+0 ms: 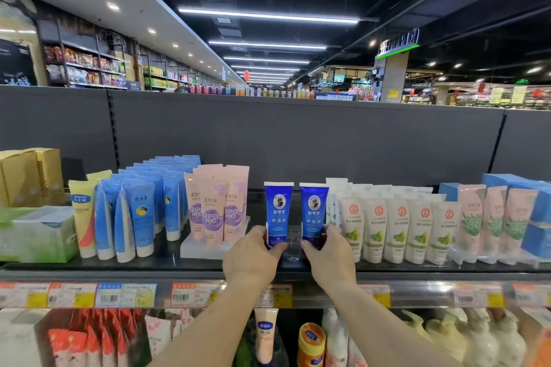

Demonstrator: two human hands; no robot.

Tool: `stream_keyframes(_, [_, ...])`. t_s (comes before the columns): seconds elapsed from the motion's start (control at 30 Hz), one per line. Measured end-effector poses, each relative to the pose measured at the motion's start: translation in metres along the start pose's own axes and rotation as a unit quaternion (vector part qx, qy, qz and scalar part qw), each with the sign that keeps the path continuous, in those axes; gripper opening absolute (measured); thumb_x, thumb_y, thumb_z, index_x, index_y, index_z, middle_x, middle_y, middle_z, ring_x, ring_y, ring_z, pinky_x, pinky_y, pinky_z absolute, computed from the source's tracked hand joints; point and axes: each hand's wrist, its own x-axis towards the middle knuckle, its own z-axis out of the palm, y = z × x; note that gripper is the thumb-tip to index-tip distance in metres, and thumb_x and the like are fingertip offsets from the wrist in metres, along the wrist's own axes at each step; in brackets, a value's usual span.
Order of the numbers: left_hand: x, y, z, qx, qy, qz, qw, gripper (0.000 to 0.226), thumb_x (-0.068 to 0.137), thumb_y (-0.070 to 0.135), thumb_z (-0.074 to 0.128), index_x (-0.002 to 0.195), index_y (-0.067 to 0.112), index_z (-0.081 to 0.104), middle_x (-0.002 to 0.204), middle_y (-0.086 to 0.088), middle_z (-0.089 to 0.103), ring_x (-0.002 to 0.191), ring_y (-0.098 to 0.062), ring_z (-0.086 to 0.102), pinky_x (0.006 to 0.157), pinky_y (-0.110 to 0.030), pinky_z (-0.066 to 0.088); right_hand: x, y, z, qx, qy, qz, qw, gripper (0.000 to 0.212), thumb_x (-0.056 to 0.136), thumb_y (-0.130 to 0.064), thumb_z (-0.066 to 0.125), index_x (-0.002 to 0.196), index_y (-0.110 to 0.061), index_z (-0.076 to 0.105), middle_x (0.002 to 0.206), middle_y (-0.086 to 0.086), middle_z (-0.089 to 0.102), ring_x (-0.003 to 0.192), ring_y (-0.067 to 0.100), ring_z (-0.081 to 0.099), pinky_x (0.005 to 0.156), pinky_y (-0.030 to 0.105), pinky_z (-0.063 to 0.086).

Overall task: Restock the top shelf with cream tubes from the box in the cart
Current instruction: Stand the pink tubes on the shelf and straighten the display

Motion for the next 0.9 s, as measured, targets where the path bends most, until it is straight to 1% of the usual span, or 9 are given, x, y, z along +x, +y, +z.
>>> stream_keyframes(0.07, [0.001,0.001,-0.001,0.003,-0.008,0.0,1.0,0.039,0.085,0.055,0.063,0.115,0.034,0.05,0.111,0.011,0.065,0.097,-0.008,0.064,0.075,-0.028,0.054,0.0,-0.001,-0.001,-0.002,0.001,0.002,1.0,0.038,0.088,-0.026,0.07,0.121,-0.02,0.052,0.111,-0.009,0.057,0.094,0.001,0.049,0.078,0.018,0.046])
stream_keyframes(0.17, [0.003,0.002,-0.005,-0.001,-0.022,-0.003,1.0,0.039,0.085,0.054,0.064,0.116,0.033,0.05,0.111,0.012,0.065,0.097,-0.008,0.063,0.075,-0.026,0.053,0.0,-0.002,-0.002,-0.009,0.001,0.003,1.0,0.039,0.088,-0.027,0.07,0.122,-0.021,0.052,0.106,-0.012,0.053,0.095,0.002,0.049,0.08,0.021,0.047])
stream_keyframes(0.27, [0.0,0.002,-0.007,-0.011,-0.028,-0.001,1.0,0.039,0.084,0.054,0.065,0.115,0.034,0.051,0.111,0.013,0.065,0.096,-0.007,0.062,0.074,-0.027,0.053,-0.001,-0.004,-0.001,-0.016,0.003,0.006,1.0,0.04,0.088,-0.026,0.07,0.122,-0.02,0.052,0.114,-0.007,0.059,0.095,0.002,0.049,0.082,0.023,0.049])
stream_keyframes(0.33, [-0.001,0.0,-0.007,-0.023,-0.028,0.007,0.999,0.042,0.083,0.053,0.066,0.117,0.034,0.051,0.114,0.013,0.065,0.099,-0.006,0.062,0.077,-0.028,0.054,-0.001,-0.004,-0.001,-0.015,0.006,0.009,1.0,0.04,0.088,-0.026,0.07,0.123,-0.02,0.052,0.117,-0.006,0.06,0.097,0.002,0.05,0.083,0.023,0.049])
stream_keyframes(0.47, [-0.004,-0.004,-0.01,-0.072,-0.031,0.02,0.997,0.049,0.085,0.044,0.068,0.127,0.032,0.048,0.122,0.01,0.063,0.108,-0.007,0.06,0.081,-0.025,0.051,0.0,-0.006,0.0,-0.017,0.009,0.019,1.0,0.039,0.088,-0.025,0.07,0.122,-0.02,0.052,0.12,-0.004,0.061,0.108,0.008,0.058,0.082,0.023,0.049])
stream_keyframes(0.57, [-0.008,-0.007,-0.014,-0.105,-0.023,0.039,0.993,0.047,0.087,0.034,0.069,0.13,0.03,0.049,0.125,0.011,0.061,0.11,-0.005,0.057,0.085,-0.023,0.049,0.002,-0.007,0.001,-0.022,0.01,0.024,0.999,0.039,0.088,-0.026,0.071,0.121,-0.019,0.052,0.121,-0.003,0.061,0.112,0.011,0.059,0.084,0.025,0.051])
stream_keyframes(0.7, [-0.012,-0.019,-0.022,-0.074,0.023,0.057,0.995,0.041,0.089,0.033,0.067,0.127,0.029,0.052,0.12,0.013,0.059,0.102,0.001,0.049,0.083,-0.019,0.046,0.004,-0.008,0.002,-0.025,0.01,0.028,0.999,0.04,0.088,-0.025,0.071,0.123,-0.019,0.052,0.124,-0.001,0.06,0.115,0.014,0.059,0.087,0.028,0.051])
stream_keyframes(0.8, [-0.012,-0.028,-0.027,-0.051,0.034,0.052,0.997,0.036,0.088,0.034,0.067,0.122,0.03,0.055,0.111,0.015,0.059,0.102,-0.002,0.053,0.088,-0.024,0.05,0.005,-0.008,0.003,-0.028,0.01,0.032,0.999,0.043,0.088,-0.025,0.07,0.126,-0.017,0.052,0.126,0.0,0.06,0.117,0.016,0.058,0.089,0.03,0.051])
stream_keyframes(0.9, [-0.01,-0.03,-0.029,-0.046,0.031,0.053,0.997,0.035,0.088,0.035,0.066,0.121,0.03,0.056,0.11,0.013,0.06,0.103,-0.005,0.055,0.089,-0.026,0.051,0.003,-0.009,0.002,-0.025,0.01,0.031,0.999,0.05,0.087,-0.025,0.071,0.132,-0.016,0.051,0.127,0.001,0.061,0.117,0.018,0.058,0.092,0.033,0.052])
